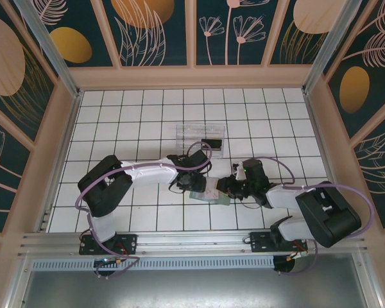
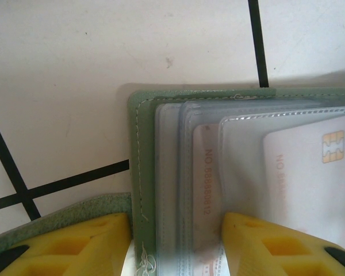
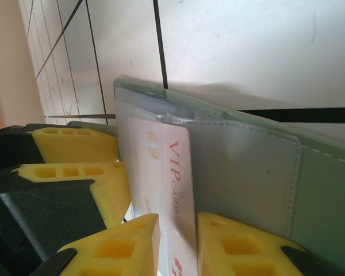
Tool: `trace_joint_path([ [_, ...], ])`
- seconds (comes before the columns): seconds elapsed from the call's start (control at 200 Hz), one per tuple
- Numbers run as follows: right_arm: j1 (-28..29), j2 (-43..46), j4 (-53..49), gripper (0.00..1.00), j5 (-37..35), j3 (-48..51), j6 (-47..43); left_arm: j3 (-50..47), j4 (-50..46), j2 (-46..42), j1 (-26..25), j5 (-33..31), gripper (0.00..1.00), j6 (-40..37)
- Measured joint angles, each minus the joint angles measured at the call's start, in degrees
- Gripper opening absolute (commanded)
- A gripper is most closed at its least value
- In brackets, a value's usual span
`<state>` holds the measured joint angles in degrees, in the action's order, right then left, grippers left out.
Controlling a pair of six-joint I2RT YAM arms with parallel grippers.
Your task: Take the credit cards out of the card holder
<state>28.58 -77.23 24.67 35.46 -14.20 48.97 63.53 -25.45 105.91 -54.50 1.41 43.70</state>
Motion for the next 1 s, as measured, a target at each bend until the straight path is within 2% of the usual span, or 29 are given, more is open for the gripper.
trace_joint_path([
  [0.255, 0.0, -0.7, 0.9, 0.09, 0.4, 0.0, 0.8, -0.7, 0.8, -0.4, 0.0, 0.0, 0.49, 0.0],
  [0.415, 0.0, 2.4, -1.1, 0.03, 0.1, 0.1, 0.8, -1.0, 1.2, -0.5, 0.0, 0.0, 0.49, 0.0],
  [0.651, -0.6, 9.2, -9.3, 0.01, -2.9, 0.1, -0.7, -1.3, 1.5, -0.7, 0.0, 0.0, 0.49, 0.0],
  [1.001, -5.3, 21.8, -25.6, 0.0, -7.3, -1.7, -3.7, -1.9, 2.2, -1.4, -0.1, -0.6, 0.5, 0.1],
])
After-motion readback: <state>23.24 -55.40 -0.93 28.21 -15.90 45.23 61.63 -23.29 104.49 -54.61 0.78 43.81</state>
